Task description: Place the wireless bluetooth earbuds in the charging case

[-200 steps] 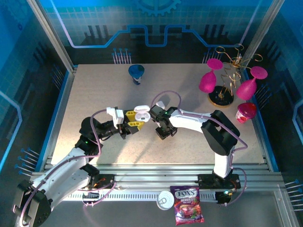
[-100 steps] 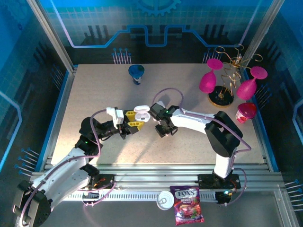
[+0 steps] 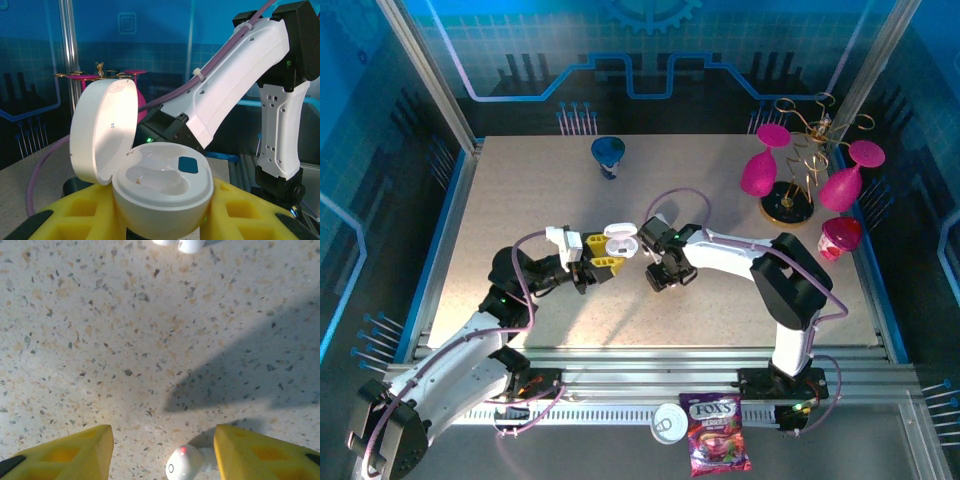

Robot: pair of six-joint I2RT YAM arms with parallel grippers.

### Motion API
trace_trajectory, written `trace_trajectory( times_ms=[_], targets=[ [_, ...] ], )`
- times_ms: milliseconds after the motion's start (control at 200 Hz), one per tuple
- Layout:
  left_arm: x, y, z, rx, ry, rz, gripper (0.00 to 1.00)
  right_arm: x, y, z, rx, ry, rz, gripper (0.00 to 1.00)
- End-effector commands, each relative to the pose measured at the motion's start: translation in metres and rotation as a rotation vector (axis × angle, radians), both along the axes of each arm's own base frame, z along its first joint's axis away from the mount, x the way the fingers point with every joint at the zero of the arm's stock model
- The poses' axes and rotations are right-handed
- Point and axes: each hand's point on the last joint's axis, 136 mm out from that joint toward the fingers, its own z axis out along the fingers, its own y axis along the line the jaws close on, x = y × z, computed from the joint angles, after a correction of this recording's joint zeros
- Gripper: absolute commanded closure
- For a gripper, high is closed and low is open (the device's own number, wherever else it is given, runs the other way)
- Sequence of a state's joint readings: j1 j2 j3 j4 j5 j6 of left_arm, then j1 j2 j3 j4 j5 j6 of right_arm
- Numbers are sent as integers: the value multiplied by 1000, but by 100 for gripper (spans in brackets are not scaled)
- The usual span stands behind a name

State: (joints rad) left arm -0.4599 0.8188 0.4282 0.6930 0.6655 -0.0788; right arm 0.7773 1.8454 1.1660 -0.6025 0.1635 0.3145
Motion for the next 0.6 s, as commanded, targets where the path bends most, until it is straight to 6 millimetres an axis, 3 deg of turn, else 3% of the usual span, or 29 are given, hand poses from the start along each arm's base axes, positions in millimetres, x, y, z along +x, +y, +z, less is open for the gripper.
trace_trajectory(
  times_ms=[0,355,595],
  targets=[
    [-1,3,10,-20,-33,8,81,-12,-10,-8,2,44,-18,45],
    [-1,2,9,-23,-24,4,81,-30,-23,-2,30,62,-52,45],
    [0,2,8,-25,-22,3,80,-25,-23,1,62,56,-77,45]
  ],
)
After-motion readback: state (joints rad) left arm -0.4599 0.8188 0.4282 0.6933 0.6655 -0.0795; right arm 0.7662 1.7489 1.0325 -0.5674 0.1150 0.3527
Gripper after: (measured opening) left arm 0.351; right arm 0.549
